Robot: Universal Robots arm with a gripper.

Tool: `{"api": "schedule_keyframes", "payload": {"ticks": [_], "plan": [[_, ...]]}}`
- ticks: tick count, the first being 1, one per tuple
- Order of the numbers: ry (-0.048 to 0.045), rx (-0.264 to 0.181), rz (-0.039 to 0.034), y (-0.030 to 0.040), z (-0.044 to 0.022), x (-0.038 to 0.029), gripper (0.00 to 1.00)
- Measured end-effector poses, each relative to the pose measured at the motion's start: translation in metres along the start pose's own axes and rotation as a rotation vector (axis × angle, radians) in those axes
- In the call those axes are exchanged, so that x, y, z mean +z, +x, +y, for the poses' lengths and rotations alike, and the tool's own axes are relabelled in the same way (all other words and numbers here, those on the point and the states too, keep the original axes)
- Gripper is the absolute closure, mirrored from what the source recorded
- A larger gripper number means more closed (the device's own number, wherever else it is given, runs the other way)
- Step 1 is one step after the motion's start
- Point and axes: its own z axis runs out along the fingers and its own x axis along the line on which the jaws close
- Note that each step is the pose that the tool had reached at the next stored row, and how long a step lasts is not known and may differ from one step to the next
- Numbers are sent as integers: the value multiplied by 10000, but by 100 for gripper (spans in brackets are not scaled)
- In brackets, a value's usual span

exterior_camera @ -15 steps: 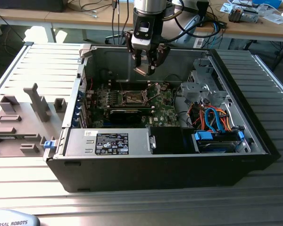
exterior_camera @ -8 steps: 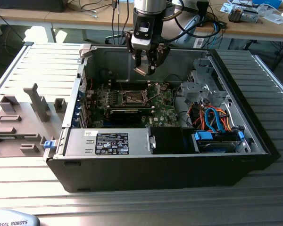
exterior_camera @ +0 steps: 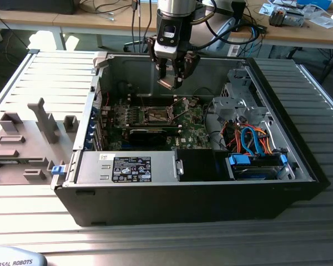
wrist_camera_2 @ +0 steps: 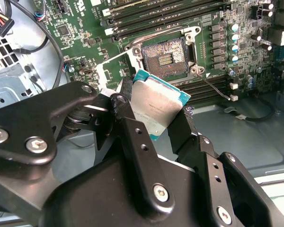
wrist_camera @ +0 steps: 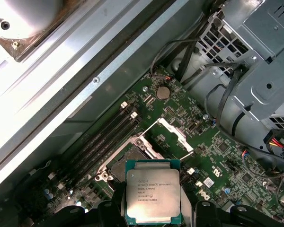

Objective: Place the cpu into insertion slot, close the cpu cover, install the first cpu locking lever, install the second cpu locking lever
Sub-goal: 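Place the cpu into insertion slot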

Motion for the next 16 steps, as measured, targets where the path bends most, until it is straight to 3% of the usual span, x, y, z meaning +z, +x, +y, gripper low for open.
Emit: {"api": "schedule_keyframes", "payload": {"ticks": [16], "plan": [[5,117,-9,0,0,0,46]]}}
